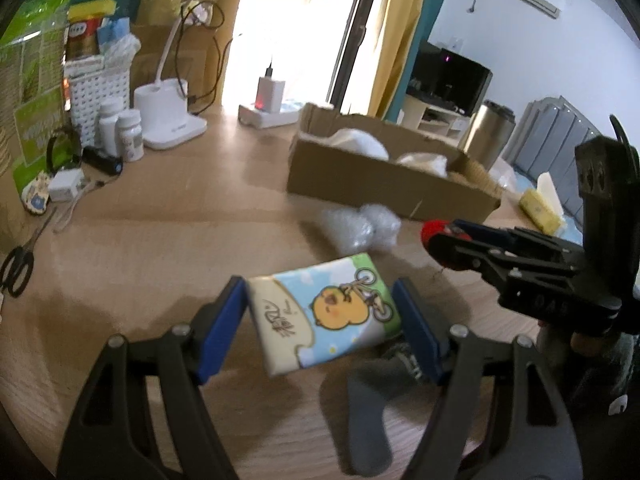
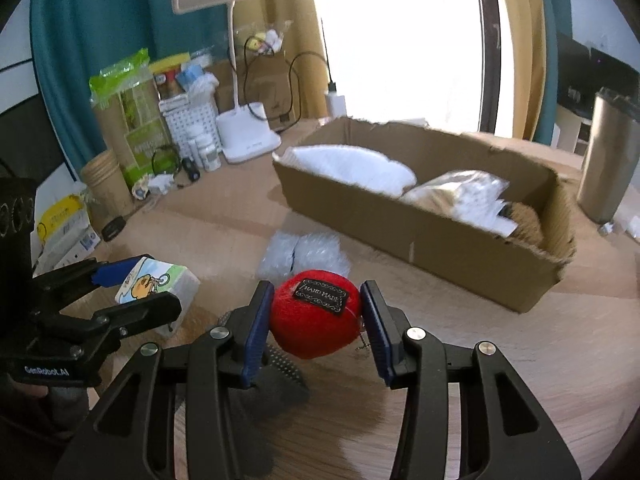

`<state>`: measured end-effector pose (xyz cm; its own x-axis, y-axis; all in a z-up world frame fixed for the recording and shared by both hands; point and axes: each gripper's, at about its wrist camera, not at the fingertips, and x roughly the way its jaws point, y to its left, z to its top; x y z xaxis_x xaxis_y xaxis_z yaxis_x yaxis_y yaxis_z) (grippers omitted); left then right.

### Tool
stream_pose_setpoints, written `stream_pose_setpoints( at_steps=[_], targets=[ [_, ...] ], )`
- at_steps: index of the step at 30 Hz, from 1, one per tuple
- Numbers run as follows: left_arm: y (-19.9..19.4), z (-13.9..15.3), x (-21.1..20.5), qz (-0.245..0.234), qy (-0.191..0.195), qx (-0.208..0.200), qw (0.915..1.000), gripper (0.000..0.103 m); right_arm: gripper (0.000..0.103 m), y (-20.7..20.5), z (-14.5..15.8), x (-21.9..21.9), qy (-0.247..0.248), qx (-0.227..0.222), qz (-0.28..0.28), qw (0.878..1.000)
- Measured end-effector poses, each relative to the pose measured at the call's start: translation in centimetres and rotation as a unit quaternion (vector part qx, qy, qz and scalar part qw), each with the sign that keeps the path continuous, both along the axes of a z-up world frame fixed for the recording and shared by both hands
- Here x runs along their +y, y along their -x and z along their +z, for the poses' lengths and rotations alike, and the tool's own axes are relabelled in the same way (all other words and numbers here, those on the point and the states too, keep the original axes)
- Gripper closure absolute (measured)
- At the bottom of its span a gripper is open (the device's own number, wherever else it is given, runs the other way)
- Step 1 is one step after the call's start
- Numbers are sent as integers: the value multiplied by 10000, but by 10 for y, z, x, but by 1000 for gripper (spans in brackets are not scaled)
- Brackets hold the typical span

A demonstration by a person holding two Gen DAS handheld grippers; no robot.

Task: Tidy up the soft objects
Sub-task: 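Carry the red ball and tissue pack over the box with both tools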

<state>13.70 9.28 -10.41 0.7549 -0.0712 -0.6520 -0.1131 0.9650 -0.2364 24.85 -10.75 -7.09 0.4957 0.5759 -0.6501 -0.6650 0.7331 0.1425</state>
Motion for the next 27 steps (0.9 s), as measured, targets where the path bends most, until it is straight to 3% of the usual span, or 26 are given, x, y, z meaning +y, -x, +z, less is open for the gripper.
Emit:
stream_pose_setpoints(
  at_steps=[27],
  targets=[
    [-43, 63, -34, -383, -318, -694, 9963, 27, 56, -25, 48, -71, -448, -673, -555, 9952]
  ],
)
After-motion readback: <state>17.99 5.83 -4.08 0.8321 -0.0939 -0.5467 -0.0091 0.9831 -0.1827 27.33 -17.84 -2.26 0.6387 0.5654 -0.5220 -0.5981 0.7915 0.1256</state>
